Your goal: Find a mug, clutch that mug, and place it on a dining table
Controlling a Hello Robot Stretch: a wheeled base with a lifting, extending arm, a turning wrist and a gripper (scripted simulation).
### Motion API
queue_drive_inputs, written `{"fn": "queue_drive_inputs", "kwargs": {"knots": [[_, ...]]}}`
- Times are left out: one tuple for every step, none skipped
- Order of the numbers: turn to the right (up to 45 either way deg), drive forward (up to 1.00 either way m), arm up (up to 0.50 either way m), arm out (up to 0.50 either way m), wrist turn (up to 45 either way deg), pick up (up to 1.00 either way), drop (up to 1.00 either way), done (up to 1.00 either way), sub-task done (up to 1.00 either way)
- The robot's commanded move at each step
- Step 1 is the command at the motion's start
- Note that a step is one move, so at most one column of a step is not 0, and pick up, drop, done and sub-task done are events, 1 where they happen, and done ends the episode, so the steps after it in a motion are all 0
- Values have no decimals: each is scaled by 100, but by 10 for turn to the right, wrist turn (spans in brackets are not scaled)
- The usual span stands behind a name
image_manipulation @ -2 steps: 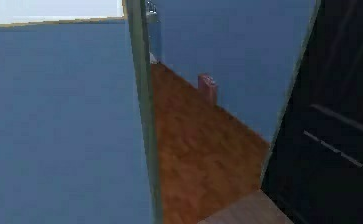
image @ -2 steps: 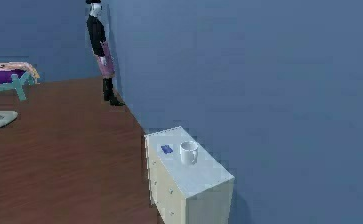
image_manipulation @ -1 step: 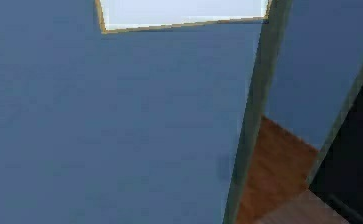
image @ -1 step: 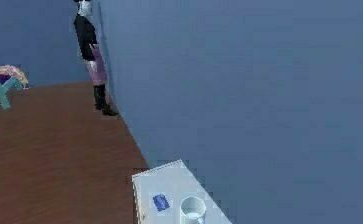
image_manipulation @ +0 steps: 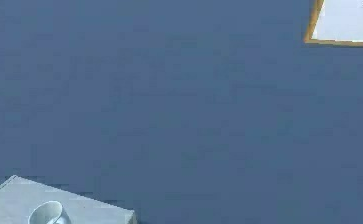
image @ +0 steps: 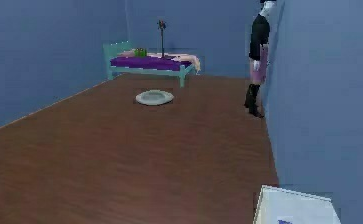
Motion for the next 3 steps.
{"fn": "queue_drive_inputs", "kwargs": {"knots": [[-360, 0, 0, 0, 0, 0, 0, 0, 0], [0, 0, 50, 0, 0, 0, 0, 0, 0], [0, 0, 32, 0, 0, 0, 0, 0, 0]]}}
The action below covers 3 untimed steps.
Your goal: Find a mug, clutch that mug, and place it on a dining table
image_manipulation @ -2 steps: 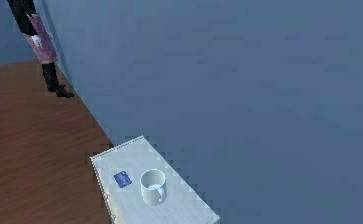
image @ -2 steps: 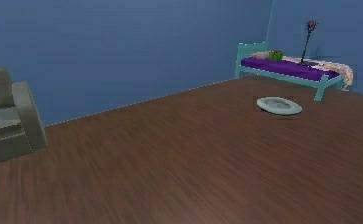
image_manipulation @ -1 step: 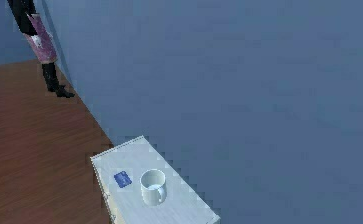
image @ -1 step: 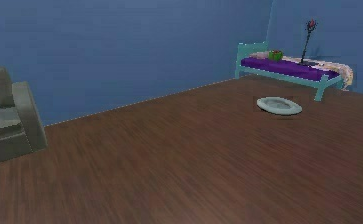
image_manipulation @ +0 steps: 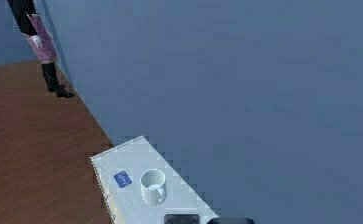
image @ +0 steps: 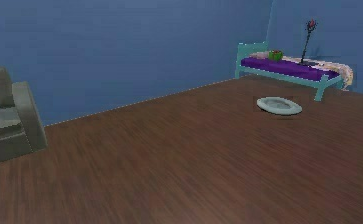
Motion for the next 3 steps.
{"fn": "queue_drive_inputs", "kwargs": {"knots": [[0, 0, 0, 18, 0, 0, 0, 0, 0], [0, 0, 0, 0, 450, 0, 0, 0, 0], [0, 0, 0, 0, 450, 0, 0, 0, 0]]}}
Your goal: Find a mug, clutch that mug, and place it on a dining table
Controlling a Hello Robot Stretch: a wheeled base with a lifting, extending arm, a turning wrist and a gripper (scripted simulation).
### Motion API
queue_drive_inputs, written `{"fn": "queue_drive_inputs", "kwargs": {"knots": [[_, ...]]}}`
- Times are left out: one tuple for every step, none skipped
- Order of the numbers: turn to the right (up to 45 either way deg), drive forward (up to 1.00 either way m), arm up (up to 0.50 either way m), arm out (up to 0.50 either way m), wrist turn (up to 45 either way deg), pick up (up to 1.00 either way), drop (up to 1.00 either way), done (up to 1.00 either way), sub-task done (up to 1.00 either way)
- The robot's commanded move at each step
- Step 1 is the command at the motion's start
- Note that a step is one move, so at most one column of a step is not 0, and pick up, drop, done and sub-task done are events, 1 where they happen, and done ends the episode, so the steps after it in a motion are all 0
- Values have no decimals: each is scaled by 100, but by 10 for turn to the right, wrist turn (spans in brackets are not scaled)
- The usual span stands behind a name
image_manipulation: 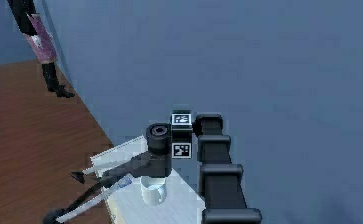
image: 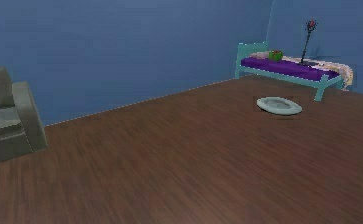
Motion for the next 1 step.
{"fn": "queue_drive_inputs", "kwargs": {"knots": [[0, 0, 0, 0, 450, 0, 0, 0, 0]]}}
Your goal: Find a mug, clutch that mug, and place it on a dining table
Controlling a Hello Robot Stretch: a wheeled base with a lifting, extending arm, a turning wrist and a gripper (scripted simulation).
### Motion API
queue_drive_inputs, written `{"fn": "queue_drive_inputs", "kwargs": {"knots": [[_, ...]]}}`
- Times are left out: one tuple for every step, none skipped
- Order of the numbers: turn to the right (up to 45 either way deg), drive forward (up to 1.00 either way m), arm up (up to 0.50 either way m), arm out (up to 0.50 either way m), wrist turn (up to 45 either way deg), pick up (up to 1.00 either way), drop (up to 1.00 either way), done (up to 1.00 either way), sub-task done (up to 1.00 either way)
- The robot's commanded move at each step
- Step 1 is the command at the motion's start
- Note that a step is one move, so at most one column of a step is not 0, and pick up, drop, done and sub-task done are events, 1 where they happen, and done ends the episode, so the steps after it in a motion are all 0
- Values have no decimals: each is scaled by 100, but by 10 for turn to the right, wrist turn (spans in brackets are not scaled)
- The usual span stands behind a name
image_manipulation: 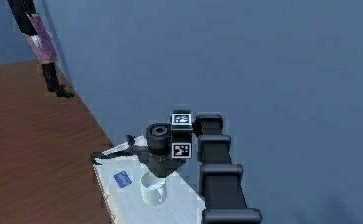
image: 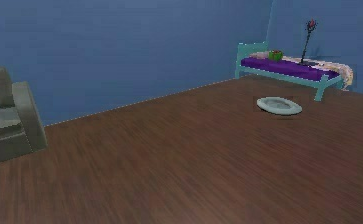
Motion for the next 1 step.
{"fn": "queue_drive_inputs", "kwargs": {"knots": [[0, 0, 0, 0, 330, 0, 0, 0, 0]]}}
